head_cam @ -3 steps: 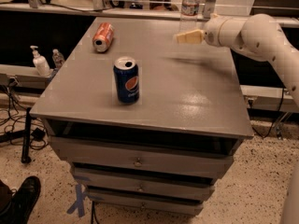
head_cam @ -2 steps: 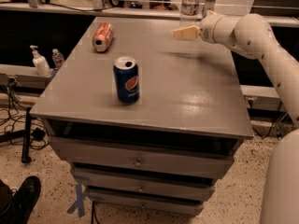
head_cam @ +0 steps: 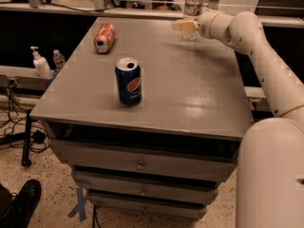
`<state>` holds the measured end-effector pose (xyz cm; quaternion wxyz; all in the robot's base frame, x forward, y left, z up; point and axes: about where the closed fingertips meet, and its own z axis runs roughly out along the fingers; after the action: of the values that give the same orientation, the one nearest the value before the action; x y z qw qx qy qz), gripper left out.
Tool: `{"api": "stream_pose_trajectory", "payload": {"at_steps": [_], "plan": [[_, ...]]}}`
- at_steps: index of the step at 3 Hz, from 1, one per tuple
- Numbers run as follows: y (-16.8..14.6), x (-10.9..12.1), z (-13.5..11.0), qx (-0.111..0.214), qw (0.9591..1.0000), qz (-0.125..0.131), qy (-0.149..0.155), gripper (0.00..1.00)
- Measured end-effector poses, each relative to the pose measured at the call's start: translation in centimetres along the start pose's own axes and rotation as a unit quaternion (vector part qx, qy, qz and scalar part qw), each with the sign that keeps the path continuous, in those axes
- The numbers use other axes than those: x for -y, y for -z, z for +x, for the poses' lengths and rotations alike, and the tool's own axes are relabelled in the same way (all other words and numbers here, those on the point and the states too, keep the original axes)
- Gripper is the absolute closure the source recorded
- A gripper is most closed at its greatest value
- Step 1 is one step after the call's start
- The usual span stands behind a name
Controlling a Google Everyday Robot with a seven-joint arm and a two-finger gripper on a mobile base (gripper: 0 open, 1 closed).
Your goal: Move water bottle near pepsi can
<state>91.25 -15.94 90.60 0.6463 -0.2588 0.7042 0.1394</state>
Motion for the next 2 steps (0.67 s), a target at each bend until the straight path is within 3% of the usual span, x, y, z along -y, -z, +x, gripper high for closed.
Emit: {"api": "stream_pose_trajectory", "payload": {"at_steps": [2], "plan": [[-0.28,1.2,0.4,-0.003,0.9999,0.009,0.004,0.64]]}}
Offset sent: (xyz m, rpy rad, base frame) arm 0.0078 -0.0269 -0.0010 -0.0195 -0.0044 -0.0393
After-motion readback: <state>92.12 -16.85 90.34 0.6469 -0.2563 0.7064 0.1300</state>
